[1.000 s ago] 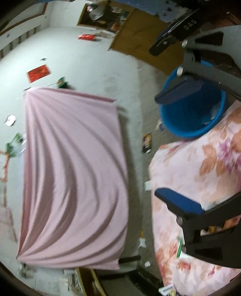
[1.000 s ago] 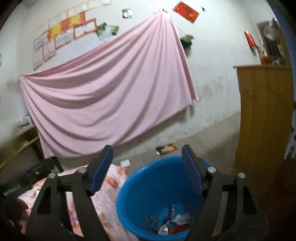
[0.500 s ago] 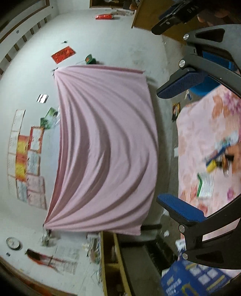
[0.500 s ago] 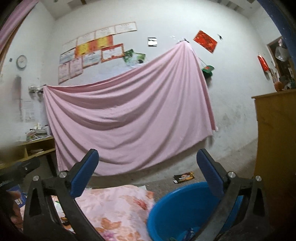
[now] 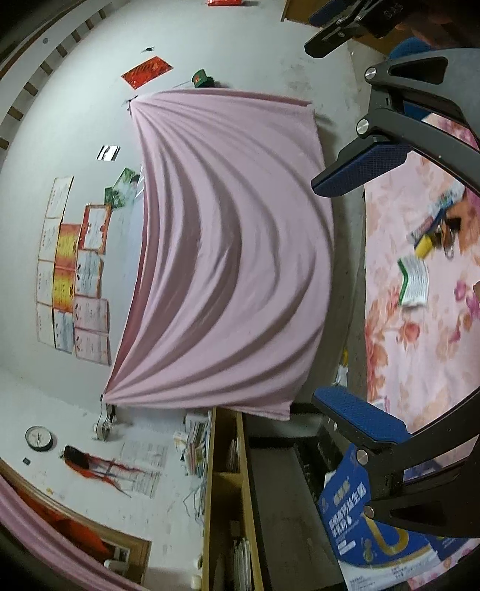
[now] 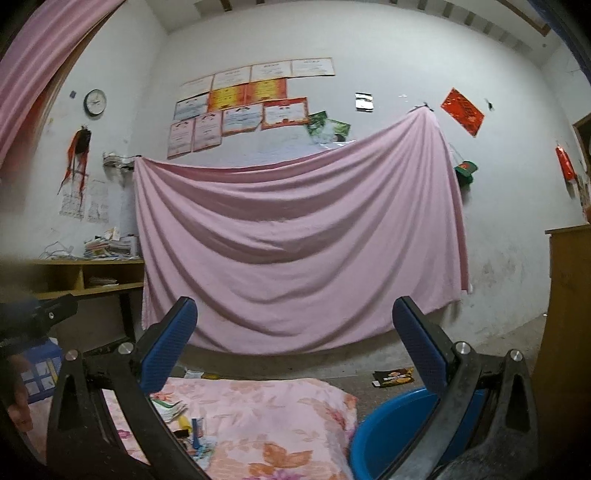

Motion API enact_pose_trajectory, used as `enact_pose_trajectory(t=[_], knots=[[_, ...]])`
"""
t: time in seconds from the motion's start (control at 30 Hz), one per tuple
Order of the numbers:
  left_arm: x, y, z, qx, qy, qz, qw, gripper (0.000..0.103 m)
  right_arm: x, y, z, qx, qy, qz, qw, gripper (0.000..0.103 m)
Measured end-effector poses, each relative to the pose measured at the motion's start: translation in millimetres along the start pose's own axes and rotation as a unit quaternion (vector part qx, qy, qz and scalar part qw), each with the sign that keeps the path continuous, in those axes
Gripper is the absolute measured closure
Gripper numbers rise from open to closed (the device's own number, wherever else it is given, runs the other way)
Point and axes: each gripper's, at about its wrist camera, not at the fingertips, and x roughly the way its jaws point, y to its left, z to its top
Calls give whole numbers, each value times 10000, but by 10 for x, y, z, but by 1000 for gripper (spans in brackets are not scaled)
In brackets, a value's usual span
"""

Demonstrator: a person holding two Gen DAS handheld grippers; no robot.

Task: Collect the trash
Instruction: 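Move both tools back over the bed toward the remaining trash, then grasp the white-green medicine box with the left tool while the right tool grasps a white sachet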

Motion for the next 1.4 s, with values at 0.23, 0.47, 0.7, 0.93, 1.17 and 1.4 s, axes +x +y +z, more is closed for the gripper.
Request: enact_pose_trajectory(t=[0.23,0.47,0.7,0.93,1.17,1.4], knots=[[-7,212,-121,-24,20,128,9999,3,82,170,-84,-104,156,153,9997,0],[43,391,-216,-174,219,132,9995,3,153,319,-173,-340,314,237,9986,0],[118,434,-240,-310,480,77,9983,3,271,417,-242,-522,598,313,9964,0],[341,390,-270,-139,960,49,9953,3,505,434,-349,-576,1294,327,9894,0],[704,375,-449,-76,2009,-69,9796,3,764,403,-540,-492,2400,369,9688,0],[929,373,-582,-219,2590,-306,9651,9,904,466,-761,-593,3414,715,9353,8]])
